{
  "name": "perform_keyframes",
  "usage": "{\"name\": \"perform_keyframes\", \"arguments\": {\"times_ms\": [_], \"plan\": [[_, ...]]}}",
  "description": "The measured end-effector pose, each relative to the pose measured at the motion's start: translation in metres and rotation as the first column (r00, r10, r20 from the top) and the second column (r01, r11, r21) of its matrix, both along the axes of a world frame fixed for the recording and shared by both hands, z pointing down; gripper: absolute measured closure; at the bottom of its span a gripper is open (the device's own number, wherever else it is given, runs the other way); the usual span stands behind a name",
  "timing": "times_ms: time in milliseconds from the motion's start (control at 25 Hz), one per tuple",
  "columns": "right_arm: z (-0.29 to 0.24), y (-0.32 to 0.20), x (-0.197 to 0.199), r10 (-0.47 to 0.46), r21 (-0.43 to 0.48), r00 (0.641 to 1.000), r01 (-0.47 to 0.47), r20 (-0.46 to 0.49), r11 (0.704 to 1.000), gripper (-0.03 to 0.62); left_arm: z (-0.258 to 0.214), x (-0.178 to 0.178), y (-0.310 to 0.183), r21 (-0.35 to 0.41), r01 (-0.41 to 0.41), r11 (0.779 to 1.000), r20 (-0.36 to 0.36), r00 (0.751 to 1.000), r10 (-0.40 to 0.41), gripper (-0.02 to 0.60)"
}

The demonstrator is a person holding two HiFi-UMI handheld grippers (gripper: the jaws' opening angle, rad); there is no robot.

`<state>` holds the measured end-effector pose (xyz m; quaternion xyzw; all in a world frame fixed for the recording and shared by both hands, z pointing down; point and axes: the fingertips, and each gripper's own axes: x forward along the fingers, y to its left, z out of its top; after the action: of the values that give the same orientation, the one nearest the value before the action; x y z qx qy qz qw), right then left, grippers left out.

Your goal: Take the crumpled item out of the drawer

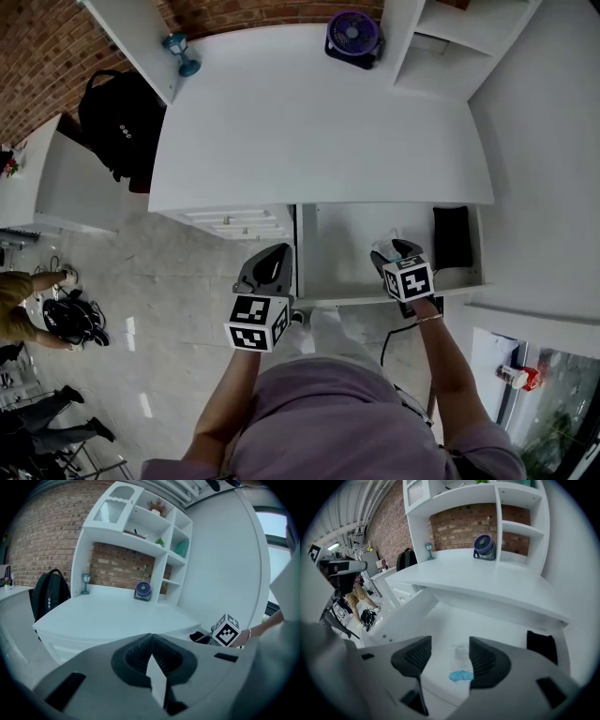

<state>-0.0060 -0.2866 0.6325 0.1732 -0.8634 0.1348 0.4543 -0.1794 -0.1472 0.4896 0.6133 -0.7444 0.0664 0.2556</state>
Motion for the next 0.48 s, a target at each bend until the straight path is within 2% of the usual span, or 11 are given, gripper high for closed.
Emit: {"name": "perform_keyframes", "arguments": {"times_ms": [280, 360, 480], "plan": [[0.042, -0.005, 0.003, -0.057, -0.06, 0.99, 0.05, -0.125, 0.997, 0.331, 0.004, -0.009, 0.01, -0.017, 0.059, 0.998, -0.003, 0.998, -0.059, 0.58], [0.047, -0.005, 0.002, -0.068, -0.091, 0.987, 0.055, -0.143, 0.994, 0.325, 0.004, -0.011, 0.012, -0.022, 0.07, 0.997, -0.004, 0.998, -0.07, 0.58], [0.051, -0.012, -0.001, -0.069, -0.083, 0.984, 0.056, -0.162, 0.995, 0.319, 0.005, -0.013, 0.013, -0.026, 0.085, 0.996, -0.002, 0.996, -0.085, 0.58]]}}
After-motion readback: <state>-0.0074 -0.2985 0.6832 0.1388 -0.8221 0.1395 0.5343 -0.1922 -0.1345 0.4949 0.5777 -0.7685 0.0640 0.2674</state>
